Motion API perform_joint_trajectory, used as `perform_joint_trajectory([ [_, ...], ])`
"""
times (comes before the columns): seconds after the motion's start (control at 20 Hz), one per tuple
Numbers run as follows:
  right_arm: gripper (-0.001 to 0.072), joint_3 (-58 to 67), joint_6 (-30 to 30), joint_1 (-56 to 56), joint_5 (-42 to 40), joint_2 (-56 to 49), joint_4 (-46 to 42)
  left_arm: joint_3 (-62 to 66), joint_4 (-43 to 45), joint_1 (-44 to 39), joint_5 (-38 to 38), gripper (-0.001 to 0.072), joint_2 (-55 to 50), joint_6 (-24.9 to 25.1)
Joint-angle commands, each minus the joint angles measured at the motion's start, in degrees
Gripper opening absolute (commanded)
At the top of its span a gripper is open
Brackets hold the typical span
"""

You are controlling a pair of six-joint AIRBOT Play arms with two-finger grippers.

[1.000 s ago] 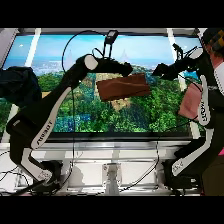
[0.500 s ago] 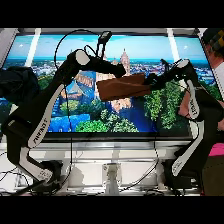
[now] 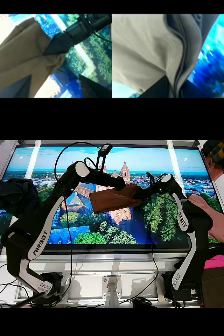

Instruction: Fold the clothes and pants, and hang the long-sleeved shirts on hangers.

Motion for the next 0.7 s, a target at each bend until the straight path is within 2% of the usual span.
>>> perform_joint_trajectory([
  [0.0, 0.0016, 1.7, -0.3, 0.8, -5.1, 1.6, -1.1, 0.0, 0.1, 1.3, -2.3, 0.0443, 0.3, 0.0],
  [0.05, 0.0016, 2.5, -0.3, 0.3, -6.2, 3.0, -2.6, 0.0, 0.0, 2.1, -3.6, 0.0328, 0.6, 0.0],
  [0.15, 0.0015, 3.8, 0.5, -1.7, -9.3, 6.9, -7.1, 0.0, 0.1, 4.3, -6.5, 0.002, 1.6, 0.2],
  [0.25, 0.0015, 4.0, 1.3, -4.7, -9.3, 11.6, -12.7, 0.0, 2.9, 7.0, -8.5, 0.0019, 3.0, 0.5],
  [0.35, 0.0015, 4.0, 5.8, -8.4, -6.6, 15.6, -20.2, 0.0, 8.3, 9.3, -10.1, 0.0019, 4.7, 0.1],
  [0.45, 0.0015, 4.0, 9.6, -13.4, -2.7, 19.4, -27.0, 0.0, 12.6, 10.7, -11.2, 0.0019, 6.6, -2.4],
  [0.65, 0.0015, 4.0, 11.2, -24.1, 8.0, 25.2, -35.2, 0.0, 14.5, 12.0, -13.0, 0.0019, 9.8, -2.8],
])
